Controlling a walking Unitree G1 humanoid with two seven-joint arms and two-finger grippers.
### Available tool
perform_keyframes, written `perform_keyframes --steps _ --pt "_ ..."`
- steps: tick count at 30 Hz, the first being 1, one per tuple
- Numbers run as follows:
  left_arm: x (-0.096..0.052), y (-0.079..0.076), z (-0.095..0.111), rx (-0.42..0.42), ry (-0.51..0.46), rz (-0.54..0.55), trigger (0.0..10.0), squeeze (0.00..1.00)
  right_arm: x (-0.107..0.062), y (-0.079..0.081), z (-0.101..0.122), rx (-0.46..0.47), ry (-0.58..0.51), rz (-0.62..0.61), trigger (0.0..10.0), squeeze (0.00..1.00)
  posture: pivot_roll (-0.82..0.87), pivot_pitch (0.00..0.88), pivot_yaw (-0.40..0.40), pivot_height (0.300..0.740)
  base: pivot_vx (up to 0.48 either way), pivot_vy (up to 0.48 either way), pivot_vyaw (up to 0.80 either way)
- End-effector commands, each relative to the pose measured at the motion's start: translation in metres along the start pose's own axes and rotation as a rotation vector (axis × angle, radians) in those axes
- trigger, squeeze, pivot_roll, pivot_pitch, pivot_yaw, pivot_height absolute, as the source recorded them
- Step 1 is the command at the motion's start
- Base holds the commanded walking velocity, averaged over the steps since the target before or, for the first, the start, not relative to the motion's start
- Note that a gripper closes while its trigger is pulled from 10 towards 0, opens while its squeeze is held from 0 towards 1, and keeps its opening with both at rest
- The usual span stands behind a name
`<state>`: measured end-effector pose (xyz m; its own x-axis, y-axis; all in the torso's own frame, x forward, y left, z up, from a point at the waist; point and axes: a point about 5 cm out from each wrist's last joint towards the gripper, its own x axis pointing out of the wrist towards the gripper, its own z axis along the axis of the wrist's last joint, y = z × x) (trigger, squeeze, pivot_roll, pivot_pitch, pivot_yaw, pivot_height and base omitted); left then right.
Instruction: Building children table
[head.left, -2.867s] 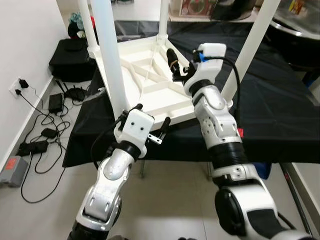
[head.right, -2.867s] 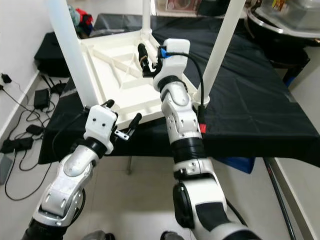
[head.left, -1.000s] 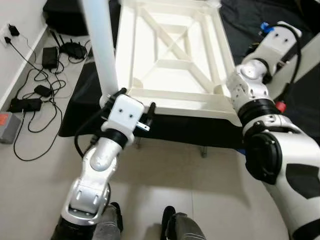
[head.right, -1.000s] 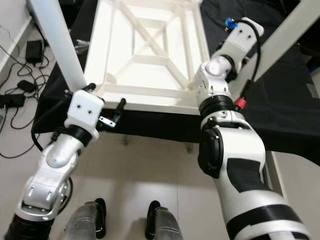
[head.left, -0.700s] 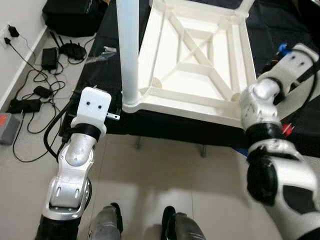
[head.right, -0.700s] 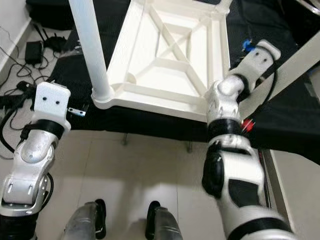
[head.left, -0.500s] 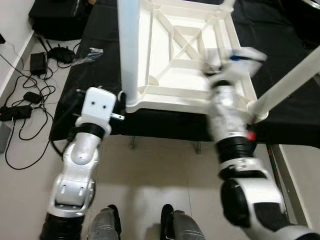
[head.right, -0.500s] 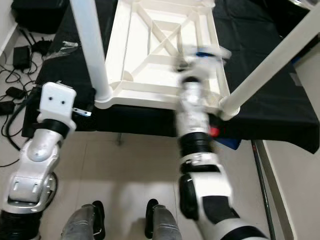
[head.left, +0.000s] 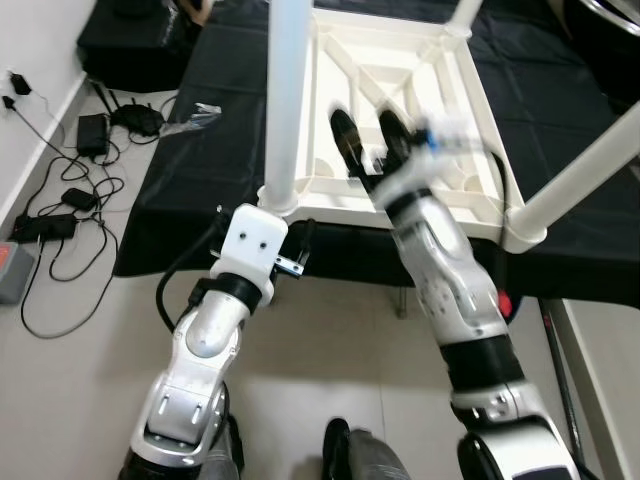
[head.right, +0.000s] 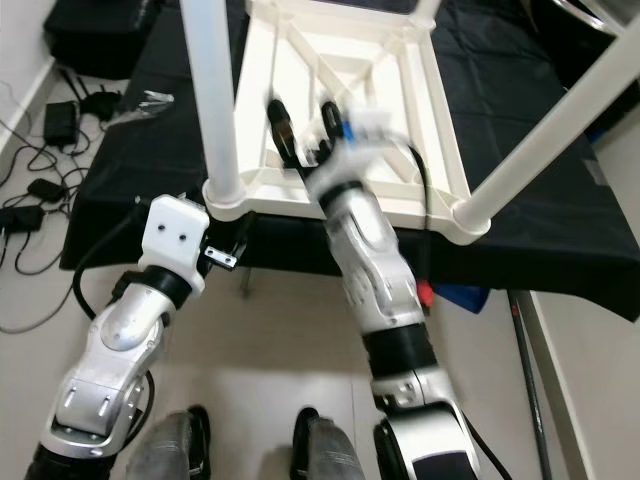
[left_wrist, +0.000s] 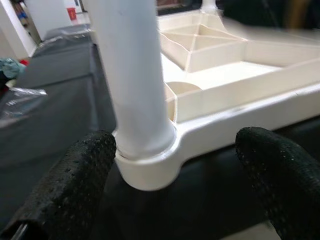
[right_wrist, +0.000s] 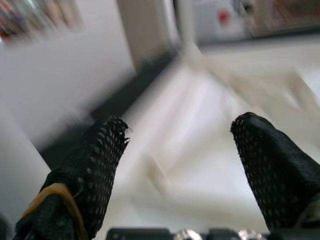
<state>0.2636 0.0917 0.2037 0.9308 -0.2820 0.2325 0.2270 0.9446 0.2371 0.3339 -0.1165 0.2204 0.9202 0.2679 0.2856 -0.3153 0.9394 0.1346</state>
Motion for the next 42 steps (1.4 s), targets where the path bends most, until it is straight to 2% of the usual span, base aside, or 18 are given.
perform_keyframes --steps 1,2,3,4,5,6,7,9,10,12,14,17,24,36,42 --pt "-0.006 -0.012 -0.004 -0.028 0.011 -0.045 10.0 0.00 -0.012 0.000 -0.004 -0.051 0.025 -0.007 10.0 0.00 0.10 0.179 -0.088 0.740 0.000 0.000 0.00" --pt "-0.014 -0.019 -0.013 -0.050 0.042 -0.069 10.0 0.00 -0.032 -0.004 -0.016 -0.086 0.079 -0.059 10.0 0.00 0.10 0.163 -0.083 0.740 0.000 0.000 0.00" --pt "-0.014 -0.019 -0.013 -0.050 0.042 -0.069 10.0 0.00 -0.032 -0.004 -0.016 -0.086 0.079 -0.059 10.0 0.00 0.10 0.163 -0.083 0.740 0.000 0.000 0.00" --pt "-0.020 -0.024 -0.021 -0.060 0.071 -0.090 10.0 0.00 -0.047 -0.007 -0.024 -0.106 0.105 -0.111 10.0 0.00 0.10 0.156 -0.079 0.740 0.000 0.000 0.00" --pt "-0.020 -0.024 -0.021 -0.060 0.071 -0.090 10.0 0.00 -0.047 -0.007 -0.024 -0.106 0.105 -0.111 10.0 0.00 0.10 0.156 -0.079 0.740 0.000 0.000 0.00" --pt "-0.027 -0.030 -0.029 -0.078 0.100 -0.110 10.0 0.00 -0.062 -0.008 -0.030 -0.119 0.120 -0.157 10.0 0.00 0.10 0.146 -0.077 0.740 0.000 0.000 0.00" --pt "-0.027 -0.030 -0.029 -0.078 0.100 -0.110 10.0 0.00 -0.062 -0.008 -0.030 -0.119 0.120 -0.157 10.0 0.00 0.10 0.146 -0.077 0.740 0.000 0.000 0.00" --pt "-0.033 -0.034 -0.043 -0.103 0.151 -0.126 10.0 0.00 -0.091 -0.014 -0.050 -0.170 0.178 -0.261 10.0 0.00 0.10 0.113 -0.069 0.740 0.000 0.000 0.00" --pt "-0.032 -0.033 -0.046 -0.101 0.162 -0.124 10.0 0.00 -0.098 -0.013 -0.057 -0.187 0.198 -0.250 10.0 0.00 0.10 0.099 -0.065 0.740 0.000 0.000 0.00" --pt "-0.030 -0.032 -0.048 -0.097 0.167 -0.122 10.0 0.00 -0.102 -0.013 -0.061 -0.196 0.210 -0.235 10.0 0.00 0.10 0.099 -0.065 0.740 0.000 0.000 0.00" --pt "-0.028 -0.034 -0.050 -0.083 0.171 -0.144 10.0 0.00 -0.099 -0.011 -0.064 -0.144 0.218 -0.190 10.0 0.00 0.10 0.069 -0.056 0.740 0.000 0.000 0.00" --pt "-0.028 -0.036 -0.051 -0.081 0.174 -0.155 10.0 0.00 -0.098 -0.011 -0.064 -0.131 0.221 -0.183 10.0 0.00 0.10 0.065 -0.058 0.740 0.000 0.000 0.00" --pt "-0.027 -0.040 -0.057 -0.067 0.184 -0.178 10.0 0.00 -0.099 -0.006 -0.067 -0.127 0.258 -0.146 10.0 0.00 0.10 0.040 -0.063 0.740 0.000 -0.463 0.00" --pt "-0.025 -0.041 -0.064 -0.063 0.194 -0.191 10.0 0.00 -0.099 -0.008 -0.071 -0.171 0.273 -0.141 10.0 0.00 0.10 0.022 -0.060 0.740 0.000 -0.465 0.00" --pt "-0.023 -0.034 -0.066 -0.097 0.196 -0.150 10.0 0.00 -0.093 -0.021 -0.065 -0.253 0.255 -0.137 10.0 0.00 0.10 0.030 -0.058 0.740 0.000 -0.062 0.00"
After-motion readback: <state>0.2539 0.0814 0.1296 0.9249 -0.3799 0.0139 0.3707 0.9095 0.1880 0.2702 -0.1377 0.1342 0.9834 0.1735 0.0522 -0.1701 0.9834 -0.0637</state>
